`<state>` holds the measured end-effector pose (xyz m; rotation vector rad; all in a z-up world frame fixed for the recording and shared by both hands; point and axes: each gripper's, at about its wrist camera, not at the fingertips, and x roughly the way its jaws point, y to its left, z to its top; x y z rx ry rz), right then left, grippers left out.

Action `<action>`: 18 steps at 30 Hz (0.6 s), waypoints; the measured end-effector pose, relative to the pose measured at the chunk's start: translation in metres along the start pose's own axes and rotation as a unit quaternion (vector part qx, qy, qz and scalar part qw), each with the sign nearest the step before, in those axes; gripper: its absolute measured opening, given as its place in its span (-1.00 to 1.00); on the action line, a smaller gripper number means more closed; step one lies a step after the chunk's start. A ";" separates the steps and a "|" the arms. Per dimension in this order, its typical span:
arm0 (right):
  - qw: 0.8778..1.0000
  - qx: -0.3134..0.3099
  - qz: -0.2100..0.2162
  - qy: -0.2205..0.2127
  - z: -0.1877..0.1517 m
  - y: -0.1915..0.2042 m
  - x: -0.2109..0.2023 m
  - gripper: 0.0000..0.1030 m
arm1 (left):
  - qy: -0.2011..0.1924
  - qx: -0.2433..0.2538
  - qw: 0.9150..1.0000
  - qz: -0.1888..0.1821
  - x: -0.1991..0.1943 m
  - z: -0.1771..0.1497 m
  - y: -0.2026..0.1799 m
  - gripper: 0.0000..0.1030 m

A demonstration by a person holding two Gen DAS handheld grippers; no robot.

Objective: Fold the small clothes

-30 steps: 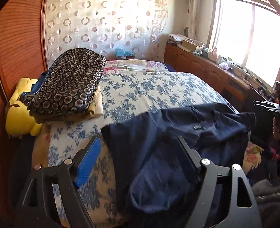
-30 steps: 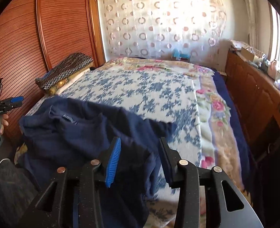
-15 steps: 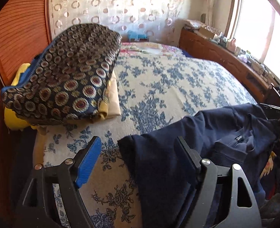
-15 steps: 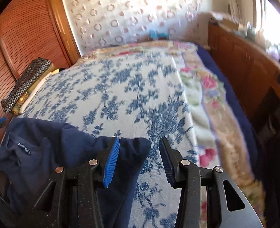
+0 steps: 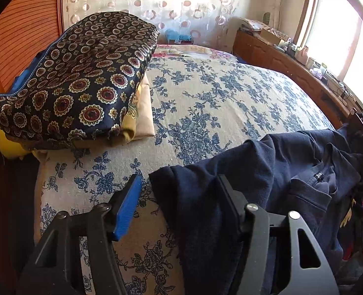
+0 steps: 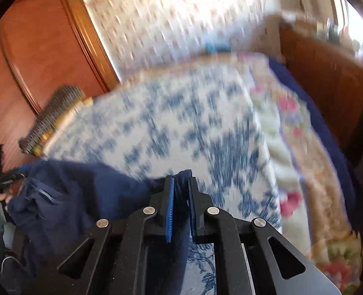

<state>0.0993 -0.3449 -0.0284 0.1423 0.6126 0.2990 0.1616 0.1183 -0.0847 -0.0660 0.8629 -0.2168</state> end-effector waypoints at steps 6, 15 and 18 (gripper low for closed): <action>0.999 0.005 -0.043 -0.010 -0.004 -0.006 -0.012 -0.81 | 0.005 0.000 1.000 -0.002 0.006 -0.001 0.000 0.20; 0.998 -0.003 -0.056 0.009 0.003 -0.001 0.002 -0.81 | -0.053 -0.025 0.998 -0.023 -0.023 0.003 0.004 -0.82; 0.998 0.001 -0.061 0.012 0.003 -0.003 0.002 -0.81 | -0.051 -0.020 0.998 0.001 -0.030 0.003 0.005 -0.87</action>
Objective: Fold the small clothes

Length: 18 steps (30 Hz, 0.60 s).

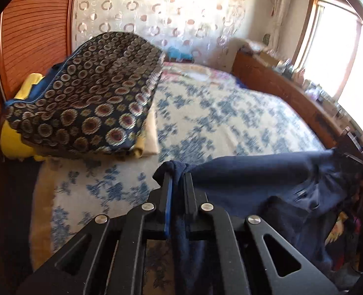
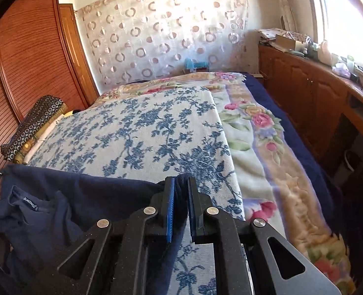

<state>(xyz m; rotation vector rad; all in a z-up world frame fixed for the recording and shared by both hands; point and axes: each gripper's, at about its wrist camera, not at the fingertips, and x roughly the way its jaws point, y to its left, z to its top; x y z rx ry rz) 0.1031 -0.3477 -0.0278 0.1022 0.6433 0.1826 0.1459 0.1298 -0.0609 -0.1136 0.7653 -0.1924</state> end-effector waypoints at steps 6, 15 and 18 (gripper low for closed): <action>1.000 -0.010 0.001 0.004 0.002 0.005 0.002 -0.80 | 0.004 -0.002 1.000 0.018 0.006 0.000 0.010 -0.86; 1.000 -0.025 -0.002 0.005 0.002 0.004 0.002 -0.56 | 0.023 0.012 1.000 0.000 0.021 0.000 0.005 -0.13; 0.999 -0.028 0.000 0.015 0.000 0.003 0.006 -0.21 | 0.036 0.018 0.999 -0.003 0.031 -0.003 0.000 -0.13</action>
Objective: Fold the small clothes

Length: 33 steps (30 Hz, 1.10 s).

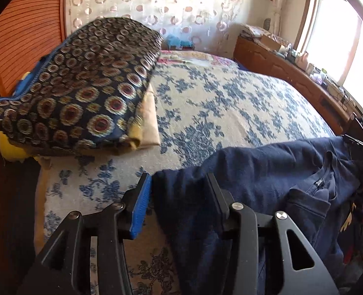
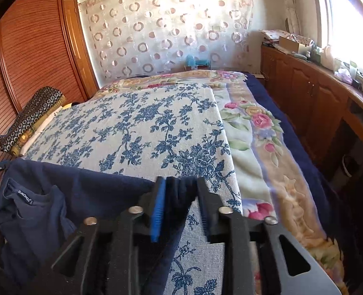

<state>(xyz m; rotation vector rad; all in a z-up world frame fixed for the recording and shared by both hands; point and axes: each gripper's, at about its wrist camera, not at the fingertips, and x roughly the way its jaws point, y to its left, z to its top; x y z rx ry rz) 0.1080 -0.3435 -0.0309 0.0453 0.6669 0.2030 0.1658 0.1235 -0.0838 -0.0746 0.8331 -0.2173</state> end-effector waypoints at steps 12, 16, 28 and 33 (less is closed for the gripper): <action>0.999 -0.030 -0.005 0.045 0.003 0.007 0.023 0.05 | 0.018 0.015 1.000 0.014 0.014 -0.004 -0.002 -0.02; 0.999 -0.032 -0.003 0.043 0.002 0.006 0.023 0.05 | 0.019 0.023 1.000 0.006 0.016 -0.004 -0.004 0.18; 0.998 -0.042 0.020 0.042 -0.003 0.010 0.021 -0.25 | 0.014 0.031 0.999 0.011 0.016 -0.006 -0.007 0.02; 0.997 -0.042 0.050 0.051 -0.009 0.015 0.011 -0.85 | 0.028 0.031 0.998 -0.040 0.003 -0.007 -0.012 -0.76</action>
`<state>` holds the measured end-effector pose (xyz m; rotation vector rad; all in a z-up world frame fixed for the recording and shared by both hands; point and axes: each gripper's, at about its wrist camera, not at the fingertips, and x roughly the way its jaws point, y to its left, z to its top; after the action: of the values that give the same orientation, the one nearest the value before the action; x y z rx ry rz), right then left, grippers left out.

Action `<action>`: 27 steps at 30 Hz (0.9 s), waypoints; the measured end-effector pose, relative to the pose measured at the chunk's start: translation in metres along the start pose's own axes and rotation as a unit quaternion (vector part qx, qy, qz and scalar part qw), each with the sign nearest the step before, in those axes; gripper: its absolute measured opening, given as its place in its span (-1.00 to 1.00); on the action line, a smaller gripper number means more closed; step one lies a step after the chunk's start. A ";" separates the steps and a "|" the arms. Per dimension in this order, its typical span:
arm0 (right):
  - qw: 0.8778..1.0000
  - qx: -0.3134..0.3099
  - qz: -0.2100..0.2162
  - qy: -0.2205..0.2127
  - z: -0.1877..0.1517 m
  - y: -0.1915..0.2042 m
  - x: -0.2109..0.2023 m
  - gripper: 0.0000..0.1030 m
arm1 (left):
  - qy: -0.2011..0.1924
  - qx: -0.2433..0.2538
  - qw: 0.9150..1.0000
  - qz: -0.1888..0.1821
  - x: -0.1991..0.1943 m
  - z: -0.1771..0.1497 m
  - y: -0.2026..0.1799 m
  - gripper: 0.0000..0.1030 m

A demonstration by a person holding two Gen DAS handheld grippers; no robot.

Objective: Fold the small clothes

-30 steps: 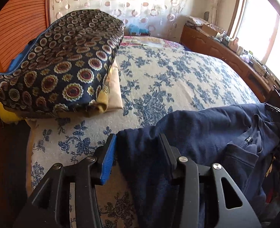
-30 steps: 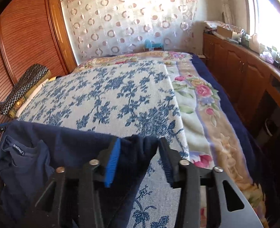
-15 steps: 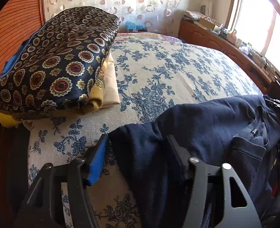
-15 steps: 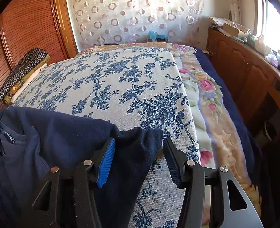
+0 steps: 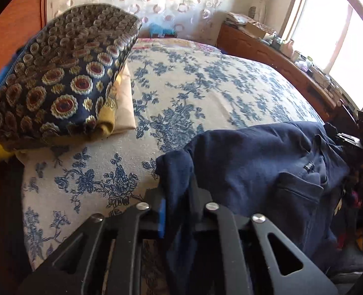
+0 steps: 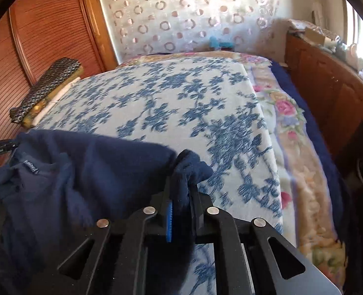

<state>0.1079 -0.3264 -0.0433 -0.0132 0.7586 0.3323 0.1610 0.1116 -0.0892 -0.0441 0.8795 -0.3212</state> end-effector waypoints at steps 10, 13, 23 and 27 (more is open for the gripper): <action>0.994 0.001 0.014 -0.105 -0.005 0.025 -0.114 -0.87 | -0.136 0.016 0.989 -0.060 -0.126 0.001 -0.041 -0.78; 0.989 -0.008 0.014 -0.149 0.000 0.037 -0.164 -0.87 | -0.180 0.025 0.981 -0.075 -0.168 0.005 -0.052 -0.78; 0.956 -0.066 0.014 -0.284 0.030 0.062 -0.299 -0.87 | -0.301 0.042 0.951 -0.063 -0.268 0.043 -0.059 -0.78; 0.951 -0.078 0.000 -0.300 0.082 0.057 -0.307 -0.87 | -0.302 0.045 0.952 -0.018 -0.261 0.097 -0.051 -0.78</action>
<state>-0.0618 -0.3510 0.2297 -0.0590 0.1279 0.3701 0.0674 0.1309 0.1769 -0.0688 0.2544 -0.3547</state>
